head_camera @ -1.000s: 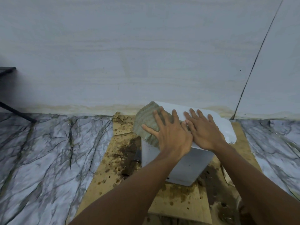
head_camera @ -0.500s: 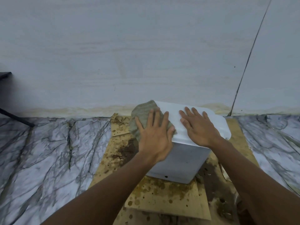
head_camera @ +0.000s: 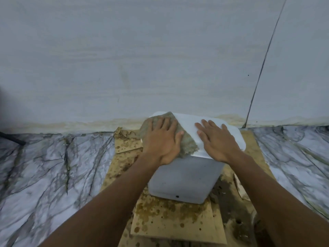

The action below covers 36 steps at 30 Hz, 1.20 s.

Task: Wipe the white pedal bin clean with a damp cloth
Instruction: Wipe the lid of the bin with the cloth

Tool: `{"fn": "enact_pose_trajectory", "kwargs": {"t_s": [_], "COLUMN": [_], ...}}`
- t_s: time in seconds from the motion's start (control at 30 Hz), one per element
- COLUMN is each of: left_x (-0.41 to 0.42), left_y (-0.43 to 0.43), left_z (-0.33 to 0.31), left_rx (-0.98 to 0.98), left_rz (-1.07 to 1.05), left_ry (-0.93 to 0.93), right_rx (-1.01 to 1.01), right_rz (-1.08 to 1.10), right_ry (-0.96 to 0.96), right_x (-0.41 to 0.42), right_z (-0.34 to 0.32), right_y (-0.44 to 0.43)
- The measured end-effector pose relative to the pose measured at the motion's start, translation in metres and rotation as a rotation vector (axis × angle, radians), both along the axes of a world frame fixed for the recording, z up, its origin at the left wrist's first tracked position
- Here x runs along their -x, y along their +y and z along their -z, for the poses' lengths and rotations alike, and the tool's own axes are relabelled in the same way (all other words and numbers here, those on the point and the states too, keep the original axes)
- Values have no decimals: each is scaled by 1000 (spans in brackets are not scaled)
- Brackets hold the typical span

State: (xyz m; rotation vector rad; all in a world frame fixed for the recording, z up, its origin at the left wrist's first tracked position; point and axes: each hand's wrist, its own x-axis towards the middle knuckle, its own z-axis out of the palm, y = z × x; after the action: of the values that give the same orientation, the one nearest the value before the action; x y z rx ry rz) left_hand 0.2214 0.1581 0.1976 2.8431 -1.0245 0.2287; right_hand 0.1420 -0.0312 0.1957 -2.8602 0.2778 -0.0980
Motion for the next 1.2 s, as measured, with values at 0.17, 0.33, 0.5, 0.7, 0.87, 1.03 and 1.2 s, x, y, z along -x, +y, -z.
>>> {"fn": "enact_pose_trajectory", "kwargs": {"t_s": [0.17, 0.33, 0.5, 0.7, 0.87, 1.03, 1.2], "left_x": [34, 29, 2, 0, 30, 32, 24], "left_y": [-3, 39, 30, 13, 32, 40, 28], "left_z": [29, 49, 38, 38, 41, 27, 16], "left_rx": [10, -43, 101, 99, -6, -1, 126], "left_rz": [183, 342, 183, 119, 206, 200, 59], "left_ry": [-172, -279, -174, -179, -217, -109, -32], "right_rx": [-33, -74, -140, -97, -11, 101, 64], "right_rz": [-38, -37, -33, -40, -73, 6, 11], "right_ry": [-65, -55, -85, -20, 21, 86, 40], "right_x": [3, 1, -6, -5, 9, 13, 14], "right_z": [7, 7, 6, 2, 0, 0, 1], "right_y": [-7, -8, -11, -17, -2, 14, 14]}}
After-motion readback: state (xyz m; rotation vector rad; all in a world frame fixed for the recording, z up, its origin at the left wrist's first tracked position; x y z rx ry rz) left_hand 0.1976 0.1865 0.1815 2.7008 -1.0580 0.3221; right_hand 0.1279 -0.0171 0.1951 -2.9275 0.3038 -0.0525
